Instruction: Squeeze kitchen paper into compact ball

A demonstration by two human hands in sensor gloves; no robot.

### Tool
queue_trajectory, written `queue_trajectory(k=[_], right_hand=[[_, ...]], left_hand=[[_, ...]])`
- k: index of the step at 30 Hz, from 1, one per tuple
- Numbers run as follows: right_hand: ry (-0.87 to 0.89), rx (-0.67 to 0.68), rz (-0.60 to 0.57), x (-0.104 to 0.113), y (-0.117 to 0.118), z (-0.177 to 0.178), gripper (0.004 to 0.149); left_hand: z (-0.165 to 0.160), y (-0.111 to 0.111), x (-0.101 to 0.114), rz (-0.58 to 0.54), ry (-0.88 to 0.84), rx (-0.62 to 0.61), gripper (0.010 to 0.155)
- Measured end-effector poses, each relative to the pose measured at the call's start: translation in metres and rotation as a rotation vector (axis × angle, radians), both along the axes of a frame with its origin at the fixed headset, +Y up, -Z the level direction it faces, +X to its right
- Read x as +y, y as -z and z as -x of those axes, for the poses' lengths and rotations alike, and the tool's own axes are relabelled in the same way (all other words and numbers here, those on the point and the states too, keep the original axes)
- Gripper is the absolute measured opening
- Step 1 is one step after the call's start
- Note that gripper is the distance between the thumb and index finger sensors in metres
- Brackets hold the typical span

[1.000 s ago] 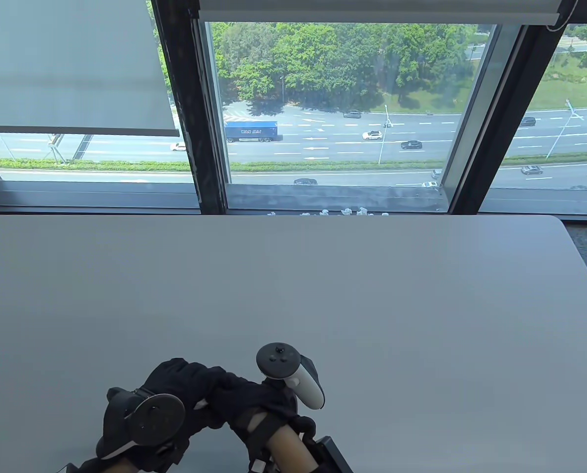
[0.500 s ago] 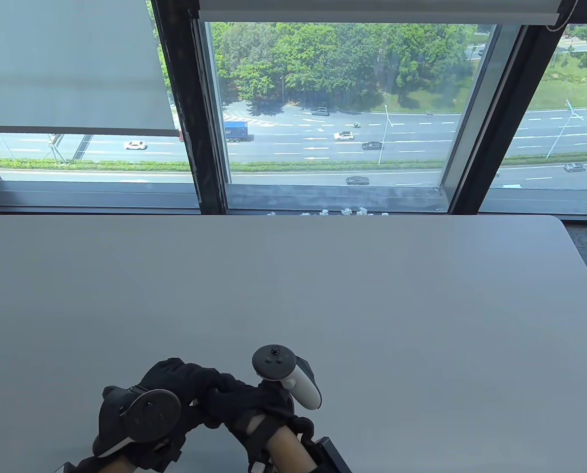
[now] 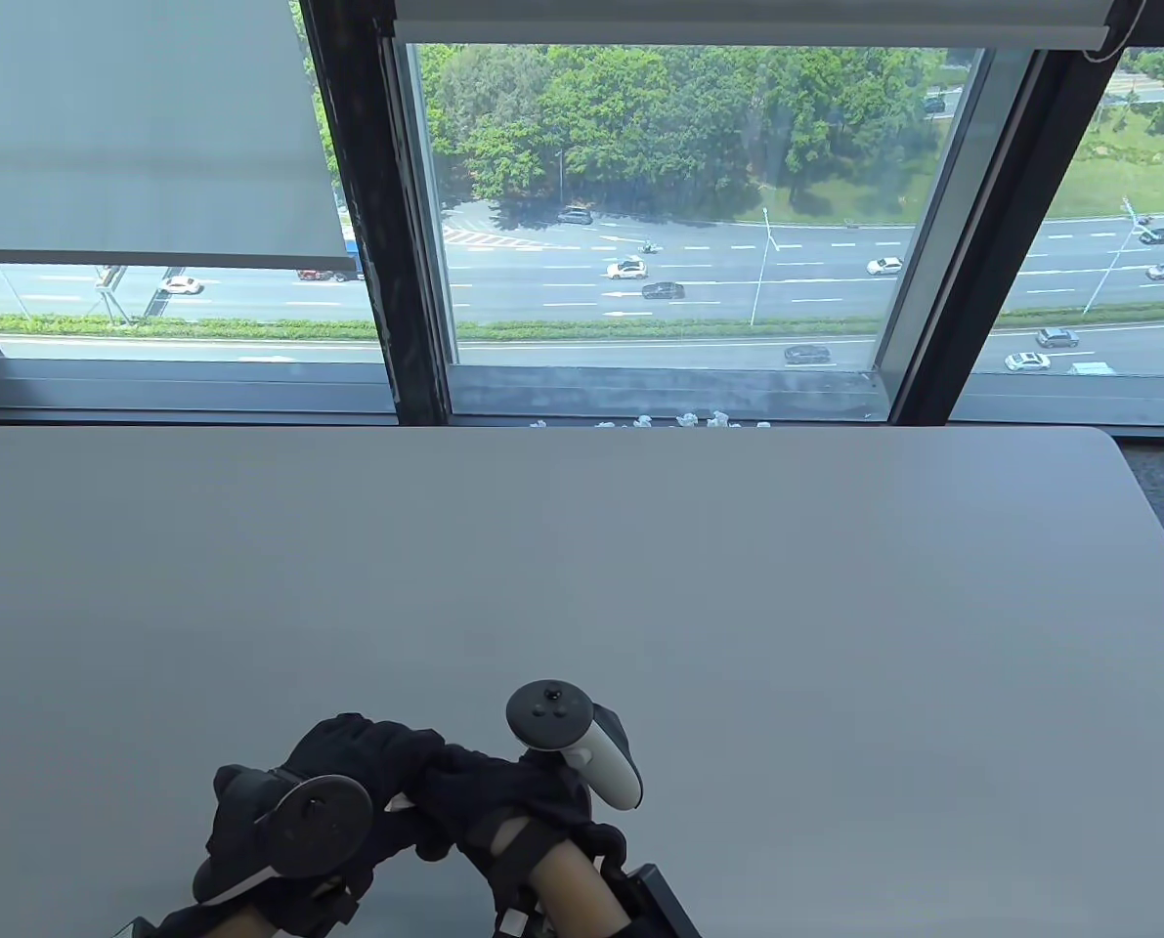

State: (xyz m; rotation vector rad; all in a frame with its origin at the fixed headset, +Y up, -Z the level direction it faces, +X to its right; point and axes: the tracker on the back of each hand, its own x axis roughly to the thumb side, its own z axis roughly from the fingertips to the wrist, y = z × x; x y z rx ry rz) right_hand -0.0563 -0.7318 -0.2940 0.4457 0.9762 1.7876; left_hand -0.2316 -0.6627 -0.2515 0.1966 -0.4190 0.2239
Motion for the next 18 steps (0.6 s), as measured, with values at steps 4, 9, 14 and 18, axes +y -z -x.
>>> queue_trajectory(k=[4, 9, 14, 18], right_hand=[[0.002, 0.016, 0.022, -0.0024, -0.0005, 0.0017, 0.064], [-0.029, -0.008, -0.014, -0.0006, 0.0013, -0.0005, 0.057], [-0.046, 0.001, -0.007, -0.0030, 0.0035, -0.0015, 0.054], [-0.043, 0.003, -0.013, -0.0026, 0.0025, -0.0004, 0.058]], left_hand=[[0.0001, 0.0009, -0.0006, 0.013, 0.006, 0.000, 0.063], [0.0005, 0.0052, -0.0041, 0.101, 0.008, -0.028, 0.068], [-0.0007, 0.0063, -0.0069, 0.115, 0.023, -0.032, 0.070], [-0.0014, 0.0045, -0.0032, 0.082, 0.025, -0.024, 0.066]])
